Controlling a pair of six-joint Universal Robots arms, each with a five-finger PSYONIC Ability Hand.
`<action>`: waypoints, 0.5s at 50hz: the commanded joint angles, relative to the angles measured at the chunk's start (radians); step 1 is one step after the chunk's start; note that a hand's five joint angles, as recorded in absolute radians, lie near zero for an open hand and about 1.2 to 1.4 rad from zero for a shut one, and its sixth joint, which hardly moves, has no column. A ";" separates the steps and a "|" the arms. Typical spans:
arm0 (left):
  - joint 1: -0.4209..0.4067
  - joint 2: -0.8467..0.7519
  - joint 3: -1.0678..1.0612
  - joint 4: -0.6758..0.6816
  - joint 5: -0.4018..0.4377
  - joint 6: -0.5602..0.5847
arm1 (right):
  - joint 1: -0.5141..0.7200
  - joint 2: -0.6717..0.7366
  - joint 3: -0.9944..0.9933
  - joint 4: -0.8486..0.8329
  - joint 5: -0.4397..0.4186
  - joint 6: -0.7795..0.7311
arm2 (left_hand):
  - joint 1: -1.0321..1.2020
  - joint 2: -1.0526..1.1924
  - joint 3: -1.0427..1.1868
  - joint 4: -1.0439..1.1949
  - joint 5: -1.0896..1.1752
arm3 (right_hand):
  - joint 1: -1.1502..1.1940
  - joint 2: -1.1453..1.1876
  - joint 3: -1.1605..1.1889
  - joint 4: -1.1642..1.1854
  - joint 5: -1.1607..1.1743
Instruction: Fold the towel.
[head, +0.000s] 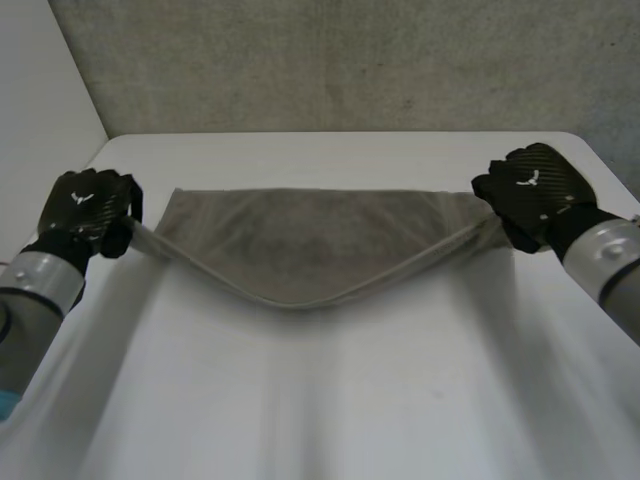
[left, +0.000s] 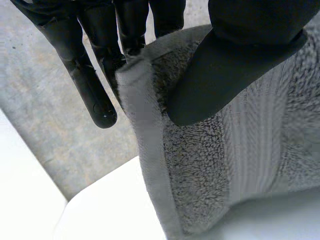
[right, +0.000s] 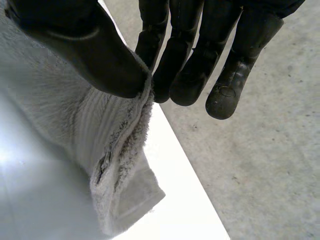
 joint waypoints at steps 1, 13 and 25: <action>0.086 0.202 -0.106 -0.079 0.066 0.013 | -0.080 -0.196 0.026 0.179 -0.015 -0.010 | 0.233 0.179 0.180 0.178 0.196 | 0.065 0.058 0.054 0.062 0.048; 0.124 0.318 -0.106 -0.185 0.121 0.002 | -0.151 -0.122 -0.066 0.356 -0.092 -0.077 | 0.233 0.179 0.180 0.178 0.196 | 0.065 0.058 0.054 0.062 0.048; -0.017 -0.149 0.170 -0.142 0.006 0.019 | -0.052 0.332 -0.367 0.347 0.002 -0.079 | 0.233 0.179 0.180 0.178 0.196 | 0.065 0.058 0.054 0.062 0.048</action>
